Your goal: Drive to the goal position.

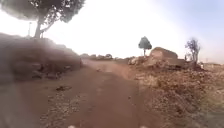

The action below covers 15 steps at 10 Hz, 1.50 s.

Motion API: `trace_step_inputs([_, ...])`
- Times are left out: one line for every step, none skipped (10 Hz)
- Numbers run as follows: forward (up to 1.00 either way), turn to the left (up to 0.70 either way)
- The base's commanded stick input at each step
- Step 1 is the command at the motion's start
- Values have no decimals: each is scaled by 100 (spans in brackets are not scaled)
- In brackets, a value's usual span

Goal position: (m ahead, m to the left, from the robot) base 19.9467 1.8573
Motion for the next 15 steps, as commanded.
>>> trace_step_inputs([70, 0])
trace_step_inputs([70, 0])
trace_step_inputs([70, 0])
trace_step_inputs([70, 0])
trace_step_inputs([70, 0])
trace_step_inputs([70, 0])
trace_step_inputs([70, 0])
trace_step_inputs([70, 0])
trace_step_inputs([70, -12])
trace_step_inputs([70, -29])
trace_step_inputs([70, -34])
trace_step_inputs([70, -35])
trace_step_inputs([70, -34])
trace_step_inputs([70, -2])
trace_step_inputs([70, 0])
